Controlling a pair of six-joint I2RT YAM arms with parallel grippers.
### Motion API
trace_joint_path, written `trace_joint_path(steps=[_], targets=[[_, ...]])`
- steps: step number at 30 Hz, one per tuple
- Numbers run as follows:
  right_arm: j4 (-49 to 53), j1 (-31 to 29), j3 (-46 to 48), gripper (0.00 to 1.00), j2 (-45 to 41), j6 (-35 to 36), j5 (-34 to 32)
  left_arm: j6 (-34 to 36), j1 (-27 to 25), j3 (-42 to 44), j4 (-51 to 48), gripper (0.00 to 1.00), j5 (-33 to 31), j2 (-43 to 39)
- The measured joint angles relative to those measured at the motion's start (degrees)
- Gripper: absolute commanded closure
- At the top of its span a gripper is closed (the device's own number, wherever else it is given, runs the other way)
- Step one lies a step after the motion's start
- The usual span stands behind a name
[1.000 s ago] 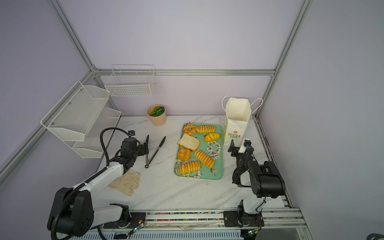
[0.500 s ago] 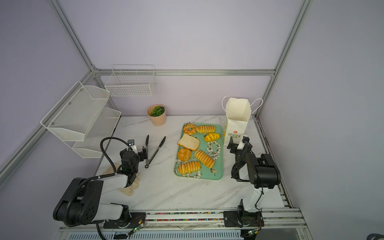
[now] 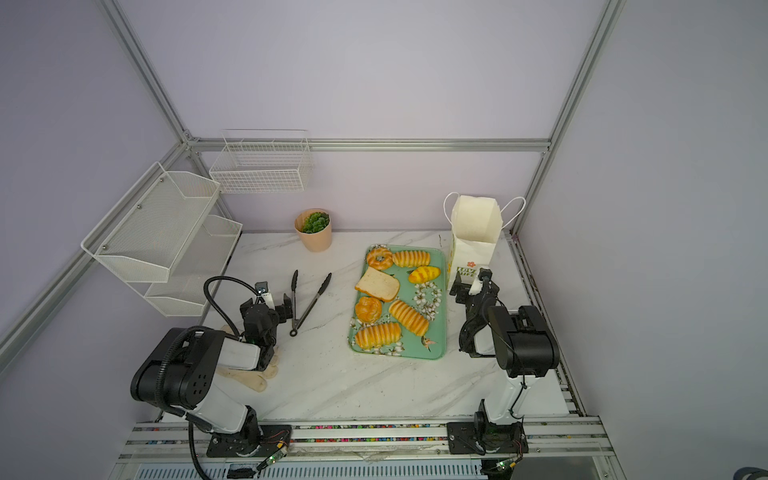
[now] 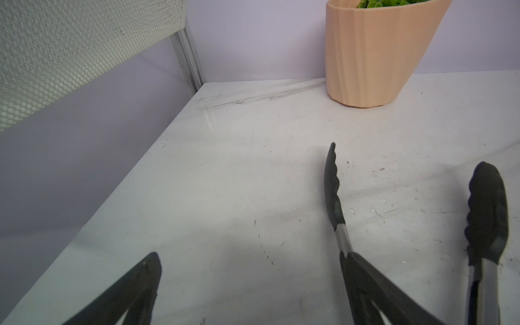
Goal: Take the fake bread out of the paper bag
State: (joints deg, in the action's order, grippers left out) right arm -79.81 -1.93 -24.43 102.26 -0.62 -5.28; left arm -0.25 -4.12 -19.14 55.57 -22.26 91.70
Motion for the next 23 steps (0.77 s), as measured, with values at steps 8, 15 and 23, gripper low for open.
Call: trace_joint_path(steps=[8,15,23], targets=[[0.02,0.00,0.00,0.03,0.00,0.09,-0.13,-0.02,0.09,0.00,0.00,0.00,0.76,0.00],[0.07,-0.09,0.00,0.03,0.00,0.11,-0.37,-0.04,0.09,0.00,0.00,0.00,0.87,0.00],[2.99,-1.46,-1.84,0.03,0.00,2.49,0.52,-0.04,0.11,0.00,0.00,0.00,1.01,0.00]])
